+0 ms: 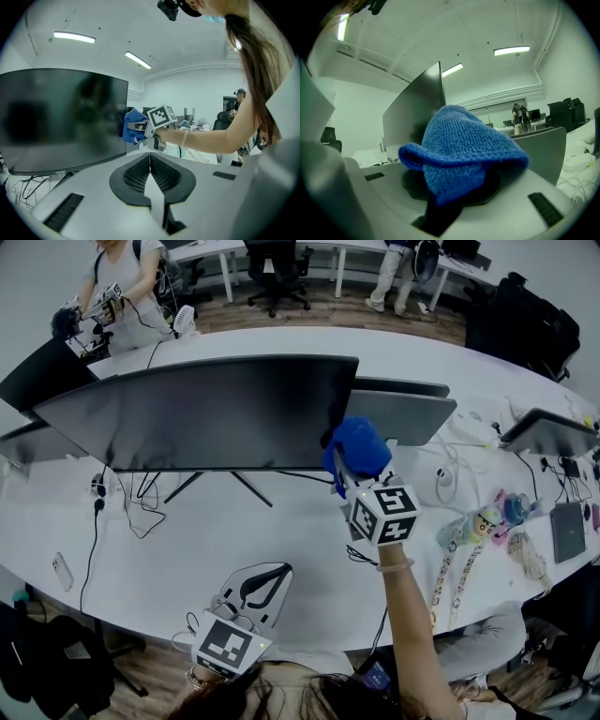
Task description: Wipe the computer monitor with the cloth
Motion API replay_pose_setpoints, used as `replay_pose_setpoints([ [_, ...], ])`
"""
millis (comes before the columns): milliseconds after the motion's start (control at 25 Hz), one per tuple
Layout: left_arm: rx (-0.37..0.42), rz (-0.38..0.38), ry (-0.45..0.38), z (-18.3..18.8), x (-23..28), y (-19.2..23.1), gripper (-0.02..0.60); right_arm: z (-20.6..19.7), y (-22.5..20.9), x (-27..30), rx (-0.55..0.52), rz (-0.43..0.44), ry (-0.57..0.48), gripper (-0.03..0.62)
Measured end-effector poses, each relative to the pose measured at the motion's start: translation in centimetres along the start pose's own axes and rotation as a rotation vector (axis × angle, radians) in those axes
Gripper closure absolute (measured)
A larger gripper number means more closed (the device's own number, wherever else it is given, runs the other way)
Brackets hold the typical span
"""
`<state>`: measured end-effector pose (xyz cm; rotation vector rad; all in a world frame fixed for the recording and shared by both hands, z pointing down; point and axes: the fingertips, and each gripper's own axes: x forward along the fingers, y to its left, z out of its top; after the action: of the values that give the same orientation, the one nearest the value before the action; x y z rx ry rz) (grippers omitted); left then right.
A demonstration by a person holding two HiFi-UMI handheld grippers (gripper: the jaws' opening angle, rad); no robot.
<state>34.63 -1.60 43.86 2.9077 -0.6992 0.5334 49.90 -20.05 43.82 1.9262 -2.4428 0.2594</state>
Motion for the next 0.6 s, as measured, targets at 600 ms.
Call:
replay_pose_setpoints([
  [600,-0.017,0.005,0.006,-0.5,0.2,0.5,0.572,-3.2,-0.4,0.5,0.024,-0.01,0.05,0.494],
])
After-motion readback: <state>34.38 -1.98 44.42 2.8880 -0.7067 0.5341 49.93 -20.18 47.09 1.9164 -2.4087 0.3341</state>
